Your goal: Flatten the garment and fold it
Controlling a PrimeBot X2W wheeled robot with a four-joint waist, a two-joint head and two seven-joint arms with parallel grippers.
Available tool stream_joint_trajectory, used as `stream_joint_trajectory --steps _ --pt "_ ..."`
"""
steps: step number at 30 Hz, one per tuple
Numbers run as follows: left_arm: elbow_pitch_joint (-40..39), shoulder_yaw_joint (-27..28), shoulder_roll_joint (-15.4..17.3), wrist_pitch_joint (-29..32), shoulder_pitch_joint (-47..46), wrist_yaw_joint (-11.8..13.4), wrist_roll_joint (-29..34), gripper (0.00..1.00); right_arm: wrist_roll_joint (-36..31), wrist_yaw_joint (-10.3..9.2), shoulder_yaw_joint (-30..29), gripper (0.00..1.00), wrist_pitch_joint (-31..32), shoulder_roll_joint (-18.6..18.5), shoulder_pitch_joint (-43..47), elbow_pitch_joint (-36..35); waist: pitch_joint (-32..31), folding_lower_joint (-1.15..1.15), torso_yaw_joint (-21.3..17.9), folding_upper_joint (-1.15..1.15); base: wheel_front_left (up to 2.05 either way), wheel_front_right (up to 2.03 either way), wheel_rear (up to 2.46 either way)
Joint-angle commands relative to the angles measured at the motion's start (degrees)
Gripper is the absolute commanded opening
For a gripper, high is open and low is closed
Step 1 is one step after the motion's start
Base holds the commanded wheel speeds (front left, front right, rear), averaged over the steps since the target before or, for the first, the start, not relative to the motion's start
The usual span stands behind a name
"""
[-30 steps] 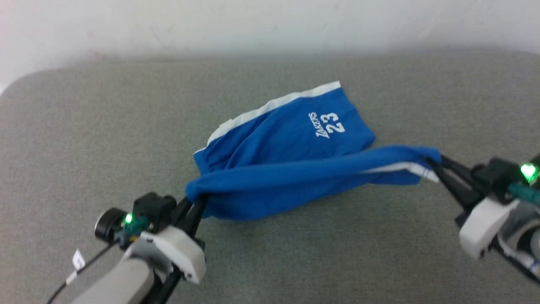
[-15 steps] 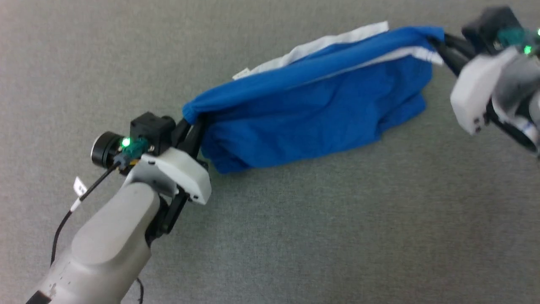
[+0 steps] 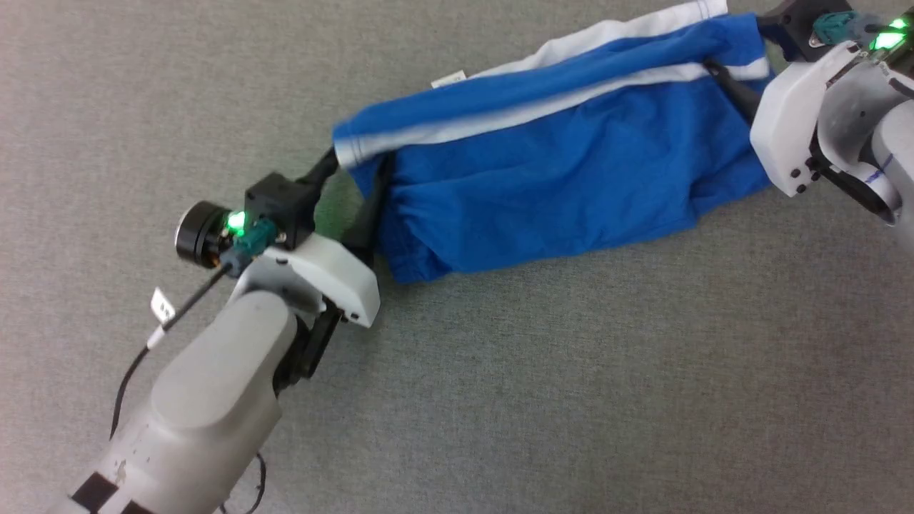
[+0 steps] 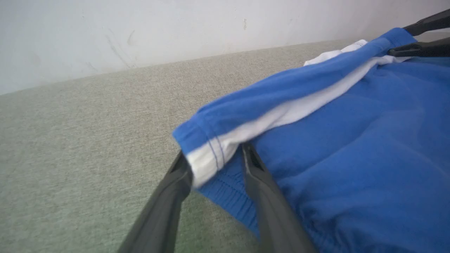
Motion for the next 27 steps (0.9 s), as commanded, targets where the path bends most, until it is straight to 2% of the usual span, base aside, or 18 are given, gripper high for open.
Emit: stream_joint_trajectory --steps 1,5,10,13,17,19,27 --pt "-0.95 0.12 0.41 -0.81 1.73 1.21 1.16 1.00 1.88 -0.13 1.39 1.00 -0.27 -1.40 -1.36 -1.55 -3.39 0.00 -0.57 0.00 0.00 0.00 0.00" --pt "-5.23 1.61 1.31 -1.75 4.34 4.44 3.50 1.00 6.65 -0.13 5.04 1.00 3.69 -6.04 -3.31 -7.66 -6.87 0.00 -0.62 0.00 0.00 0.00 0.00" --pt "-11.08 3.73 2.07 -2.00 7.78 8.49 6.28 1.00 14.75 -0.13 10.38 1.00 16.53 -12.60 -6.63 -16.80 -8.93 0.00 -0.08 0.00 0.00 0.00 0.00" --pt "-14.18 5.57 1.87 -2.02 9.16 10.61 8.35 1.00 18.60 -0.13 11.99 1.00 23.55 -14.56 -8.20 -18.80 -8.77 0.00 0.53 0.00 0.00 0.00 0.00" --pt "-16.68 7.70 0.52 -2.04 10.64 12.09 10.74 1.00 22.41 -0.13 13.75 1.00 30.49 -14.39 -7.85 -17.30 -7.76 0.00 1.62 0.00 0.00 0.00 0.00" --pt "-17.04 8.10 0.04 -2.04 10.94 12.17 11.27 1.00 23.36 -0.13 13.79 1.00 31.49 -13.98 -7.32 -16.17 -7.44 0.00 1.96 0.00 0.00 0.00 0.00" --pt "-16.09 10.72 -3.38 -2.04 11.41 9.72 13.94 1.00 27.39 -0.13 13.59 1.00 31.34 -9.22 -1.33 -6.49 -5.09 0.00 4.47 0.00 0.00 0.00 0.00"
